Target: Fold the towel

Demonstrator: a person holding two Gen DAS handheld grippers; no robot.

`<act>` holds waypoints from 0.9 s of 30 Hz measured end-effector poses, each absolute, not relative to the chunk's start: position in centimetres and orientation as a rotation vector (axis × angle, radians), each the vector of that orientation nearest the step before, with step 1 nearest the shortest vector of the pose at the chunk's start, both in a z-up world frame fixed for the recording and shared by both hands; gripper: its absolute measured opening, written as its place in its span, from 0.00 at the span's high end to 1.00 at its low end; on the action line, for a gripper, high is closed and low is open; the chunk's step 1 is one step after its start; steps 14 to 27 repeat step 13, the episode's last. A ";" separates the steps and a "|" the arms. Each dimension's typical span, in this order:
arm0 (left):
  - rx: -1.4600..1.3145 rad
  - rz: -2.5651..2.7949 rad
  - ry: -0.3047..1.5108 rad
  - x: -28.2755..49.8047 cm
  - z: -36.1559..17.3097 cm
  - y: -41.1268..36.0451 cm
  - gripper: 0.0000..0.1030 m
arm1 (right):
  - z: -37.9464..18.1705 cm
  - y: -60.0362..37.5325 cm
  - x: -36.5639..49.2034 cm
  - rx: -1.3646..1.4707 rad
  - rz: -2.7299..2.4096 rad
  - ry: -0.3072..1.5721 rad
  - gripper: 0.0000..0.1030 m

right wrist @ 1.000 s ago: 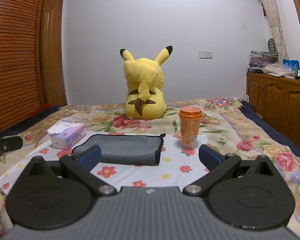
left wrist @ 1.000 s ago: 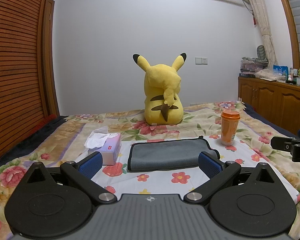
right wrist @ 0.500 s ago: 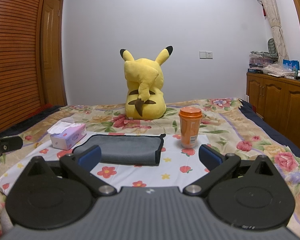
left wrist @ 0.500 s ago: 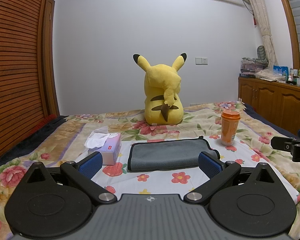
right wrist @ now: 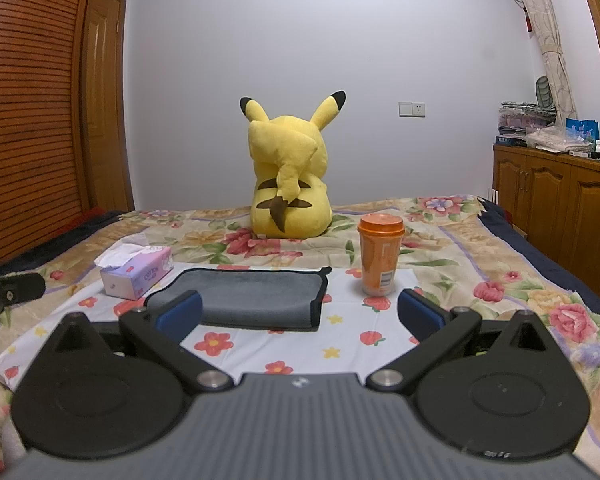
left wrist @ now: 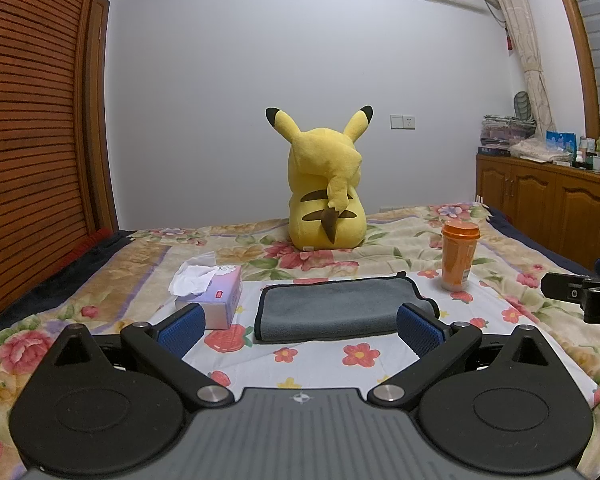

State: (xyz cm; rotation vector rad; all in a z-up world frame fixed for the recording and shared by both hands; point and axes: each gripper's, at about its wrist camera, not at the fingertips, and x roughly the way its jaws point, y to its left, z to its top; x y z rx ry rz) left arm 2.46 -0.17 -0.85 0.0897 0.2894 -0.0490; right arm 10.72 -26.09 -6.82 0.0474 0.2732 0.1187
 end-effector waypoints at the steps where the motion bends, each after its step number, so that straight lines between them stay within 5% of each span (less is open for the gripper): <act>1: 0.090 -0.048 0.288 2.5 -0.8 -0.2 0.00 | -6.8 -26.1 10.7 0.047 0.119 0.273 0.00; 27: 0.090 -0.048 0.288 2.3 -1.1 -0.3 0.00 | -6.8 -26.1 10.7 0.047 0.119 0.274 0.00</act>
